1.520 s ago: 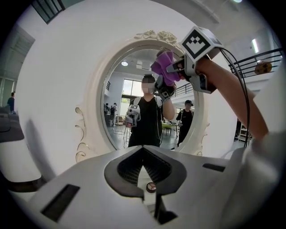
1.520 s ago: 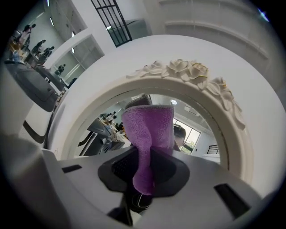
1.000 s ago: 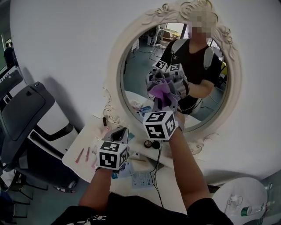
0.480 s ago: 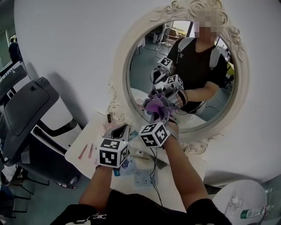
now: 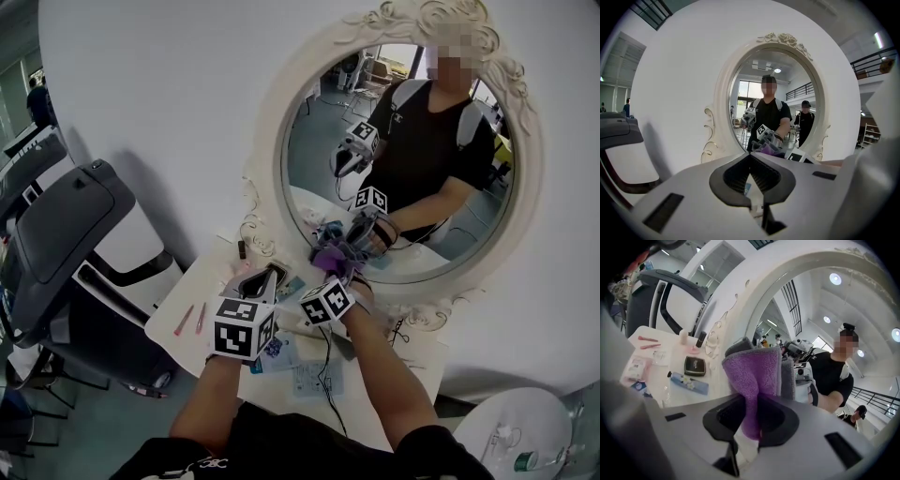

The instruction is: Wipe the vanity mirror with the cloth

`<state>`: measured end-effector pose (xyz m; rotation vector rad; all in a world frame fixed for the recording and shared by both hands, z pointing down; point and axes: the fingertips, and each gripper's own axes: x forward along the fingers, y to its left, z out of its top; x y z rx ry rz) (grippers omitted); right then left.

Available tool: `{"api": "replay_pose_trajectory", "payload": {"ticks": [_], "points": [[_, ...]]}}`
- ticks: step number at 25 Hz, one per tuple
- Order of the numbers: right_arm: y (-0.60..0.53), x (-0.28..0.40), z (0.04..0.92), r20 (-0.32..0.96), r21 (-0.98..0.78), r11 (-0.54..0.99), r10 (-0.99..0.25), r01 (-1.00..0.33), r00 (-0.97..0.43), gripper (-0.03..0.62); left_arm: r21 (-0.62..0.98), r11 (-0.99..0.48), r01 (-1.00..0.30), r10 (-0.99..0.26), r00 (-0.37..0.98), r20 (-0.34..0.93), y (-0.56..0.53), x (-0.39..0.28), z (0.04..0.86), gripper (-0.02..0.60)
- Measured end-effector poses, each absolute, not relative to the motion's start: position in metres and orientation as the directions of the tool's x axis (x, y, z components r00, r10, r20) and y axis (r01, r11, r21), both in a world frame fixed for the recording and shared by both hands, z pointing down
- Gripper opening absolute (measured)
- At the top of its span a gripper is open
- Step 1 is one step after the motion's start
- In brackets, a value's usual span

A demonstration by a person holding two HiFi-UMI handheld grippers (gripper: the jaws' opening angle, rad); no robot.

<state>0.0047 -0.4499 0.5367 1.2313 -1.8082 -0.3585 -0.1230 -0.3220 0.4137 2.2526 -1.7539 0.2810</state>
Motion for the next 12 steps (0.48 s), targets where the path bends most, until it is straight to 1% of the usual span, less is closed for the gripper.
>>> {"api": "replay_pose_trajectory", "payload": {"ticks": [3,7,10,12], "points": [[-0.449,0.008,0.556,0.521,0.657,0.473,-0.848,-0.587,-0.1,0.075,0.094,-0.228,-0.969,-0.912,0.247,0.327,-0.321,-0.124,0.418,-0.002],[-0.449,0.008,0.553,0.544,0.636,0.495,-0.832,-0.593,-0.111,0.075,0.095,-0.227,-0.969,-0.91,0.246,0.333,-0.321,-0.124,0.421,-0.003],[-0.439,0.006,0.548,0.57,0.549,0.519,-0.806,-0.656,-0.161,0.075,0.094,-0.234,-0.968,-0.909,0.252,0.331,-0.321,-0.121,0.42,-0.003],[-0.427,0.006,0.532,0.563,0.491,0.53,-0.799,-0.691,-0.213,0.075,0.097,-0.246,-0.964,-0.907,0.264,0.327,-0.324,-0.116,0.419,-0.003]]}}
